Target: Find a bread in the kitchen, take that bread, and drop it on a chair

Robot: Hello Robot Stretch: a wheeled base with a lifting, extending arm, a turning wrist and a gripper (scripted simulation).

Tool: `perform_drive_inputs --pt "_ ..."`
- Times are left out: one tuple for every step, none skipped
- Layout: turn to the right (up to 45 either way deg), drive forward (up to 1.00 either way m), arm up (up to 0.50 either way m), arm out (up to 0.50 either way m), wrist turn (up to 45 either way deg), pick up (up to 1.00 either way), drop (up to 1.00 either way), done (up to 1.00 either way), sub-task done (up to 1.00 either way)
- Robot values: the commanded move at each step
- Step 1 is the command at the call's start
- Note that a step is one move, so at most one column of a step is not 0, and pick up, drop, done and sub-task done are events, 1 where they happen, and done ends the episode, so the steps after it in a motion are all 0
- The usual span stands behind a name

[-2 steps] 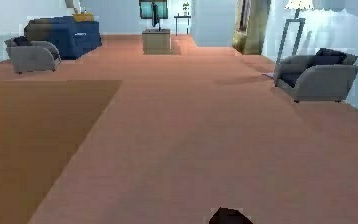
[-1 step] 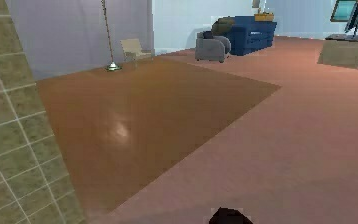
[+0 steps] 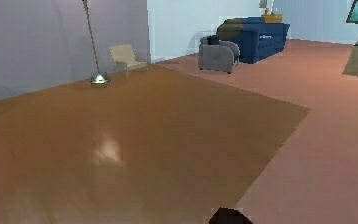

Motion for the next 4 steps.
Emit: perform_drive_inputs --pt "-12.0 0.0 0.0 0.0 0.0 0.0 0.0 0.0 0.0" --pt "0.0 0.2 0.0 0.0 0.0 0.0 0.0 0.0 0.0" --pt "-33.0 0.0 0.0 0.0 0.0 0.0 0.0 0.0 0.0" --pt "0.0 0.5 0.0 0.0 0.0 0.0 0.0 0.0 0.0"
